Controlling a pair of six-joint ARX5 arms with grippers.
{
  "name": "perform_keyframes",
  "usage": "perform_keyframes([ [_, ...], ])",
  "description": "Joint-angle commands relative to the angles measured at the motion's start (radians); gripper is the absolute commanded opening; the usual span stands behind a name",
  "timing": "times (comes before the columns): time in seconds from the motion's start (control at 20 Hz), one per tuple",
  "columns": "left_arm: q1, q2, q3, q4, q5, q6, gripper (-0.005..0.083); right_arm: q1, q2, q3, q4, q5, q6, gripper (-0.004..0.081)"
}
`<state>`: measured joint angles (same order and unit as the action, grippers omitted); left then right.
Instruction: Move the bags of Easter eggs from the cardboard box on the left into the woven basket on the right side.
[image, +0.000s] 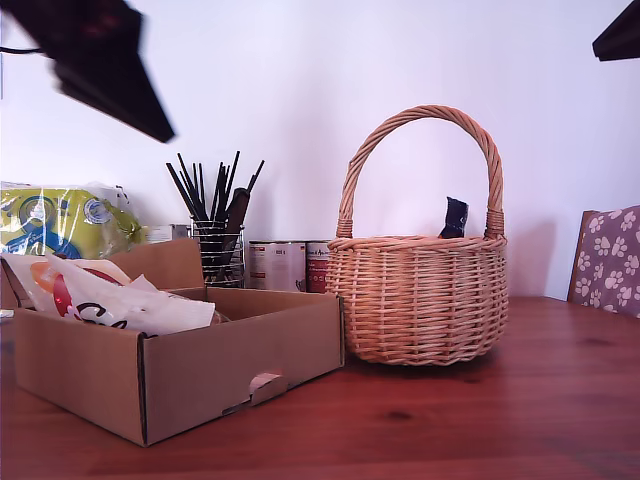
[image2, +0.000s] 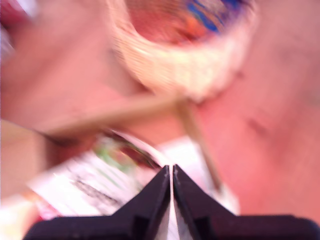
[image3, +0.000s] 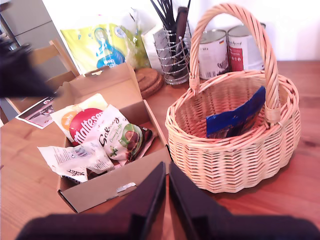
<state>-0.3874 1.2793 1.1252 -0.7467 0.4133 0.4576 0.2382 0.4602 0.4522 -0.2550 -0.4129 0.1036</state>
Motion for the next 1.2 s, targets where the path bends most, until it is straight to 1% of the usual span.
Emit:
perform_keyframes([
  [0.0,-0.003,-0.006,0.002,-0.089,0.025,0.069,-0.0014,0.006,0.002,-0.003,0.009,-0.005,-0.005,-0.0012],
  [0.05,-0.004,0.0,0.002,-0.14,0.025,0.104,0.0028,0.006,0.008,-0.003,0.009,-0.005,-0.005,-0.0012],
  [0.1,-0.01,0.013,0.001,-0.167,0.037,0.123,0.0129,0.006,0.009,-0.003,0.008,-0.005,-0.005,-0.0012],
  [0.2,-0.026,0.04,0.0,-0.168,0.031,0.127,0.0443,0.006,0.015,-0.003,0.008,-0.005,-0.005,-0.0012],
  [0.25,-0.037,0.053,0.0,-0.165,0.007,0.155,0.0531,0.006,0.015,-0.003,0.01,-0.005,-0.005,-0.0012],
  [0.3,-0.05,0.066,0.0,-0.165,-0.029,0.185,0.0549,0.006,0.015,-0.003,0.011,-0.005,-0.005,-0.0012],
  [0.4,-0.074,0.095,0.0,-0.164,-0.071,0.253,0.0549,0.006,0.015,-0.003,0.01,-0.005,-0.005,-0.0012],
  [0.5,-0.098,0.123,0.0,-0.134,-0.109,0.285,0.0549,0.006,0.015,-0.003,0.01,-0.005,-0.005,-0.0012],
  [0.7,-0.13,0.17,0.0,-0.111,-0.128,0.349,0.0549,0.006,0.015,-0.003,0.01,-0.005,-0.005,-0.0012],
  [0.85,-0.138,0.212,0.0,-0.114,-0.135,0.362,0.0559,0.006,0.015,-0.003,0.01,-0.005,-0.005,-0.0012],
  [1.0,-0.15,0.254,0.0,-0.107,-0.143,0.359,0.0625,0.006,0.015,-0.003,0.009,-0.005,-0.005,-0.0012],
  [1.15,-0.152,0.295,0.0,-0.081,-0.178,0.354,0.0625,0.006,0.015,-0.003,0.009,-0.005,-0.005,-0.0012],
])
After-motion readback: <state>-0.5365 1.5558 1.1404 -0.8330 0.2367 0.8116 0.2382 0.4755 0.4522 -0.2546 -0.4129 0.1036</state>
